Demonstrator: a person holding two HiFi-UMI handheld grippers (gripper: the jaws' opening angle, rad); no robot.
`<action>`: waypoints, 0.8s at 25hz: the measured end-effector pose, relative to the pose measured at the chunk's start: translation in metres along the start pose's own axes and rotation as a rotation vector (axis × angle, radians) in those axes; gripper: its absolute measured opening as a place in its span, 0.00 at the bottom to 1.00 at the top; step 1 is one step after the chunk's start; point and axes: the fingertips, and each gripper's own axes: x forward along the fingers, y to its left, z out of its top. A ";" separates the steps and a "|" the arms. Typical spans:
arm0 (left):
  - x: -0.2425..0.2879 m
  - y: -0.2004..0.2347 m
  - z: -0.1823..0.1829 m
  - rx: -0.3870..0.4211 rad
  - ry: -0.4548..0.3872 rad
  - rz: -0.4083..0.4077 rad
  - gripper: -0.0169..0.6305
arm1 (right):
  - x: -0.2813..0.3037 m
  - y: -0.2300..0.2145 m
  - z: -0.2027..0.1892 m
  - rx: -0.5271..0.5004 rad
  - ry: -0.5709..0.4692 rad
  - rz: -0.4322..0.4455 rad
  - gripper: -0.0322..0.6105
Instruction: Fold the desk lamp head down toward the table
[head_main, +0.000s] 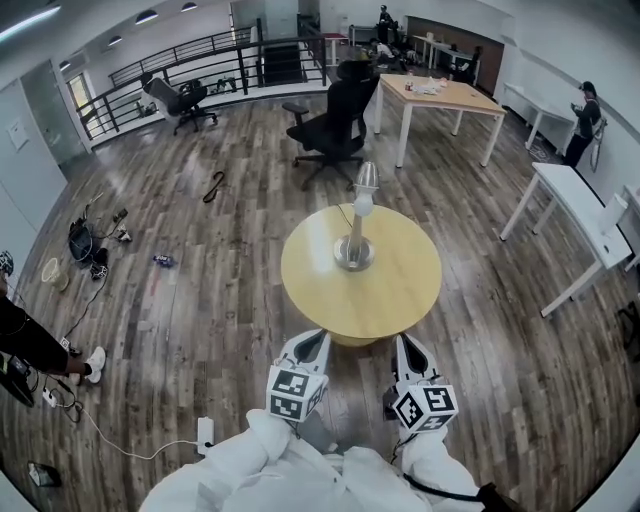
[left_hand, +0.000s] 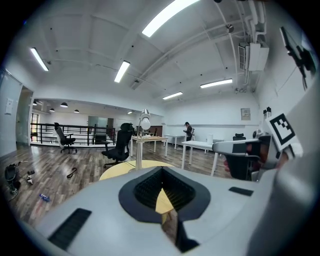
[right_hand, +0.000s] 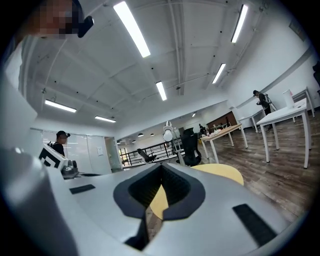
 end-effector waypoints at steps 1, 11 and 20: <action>0.007 0.004 0.002 0.009 0.000 -0.004 0.03 | 0.006 -0.001 0.000 0.000 0.001 0.011 0.07; 0.099 0.056 0.015 0.029 0.006 -0.048 0.03 | 0.088 -0.029 0.014 -0.053 -0.016 0.043 0.07; 0.227 0.115 0.037 0.140 0.014 -0.101 0.03 | 0.185 -0.057 0.060 -0.132 -0.040 0.018 0.07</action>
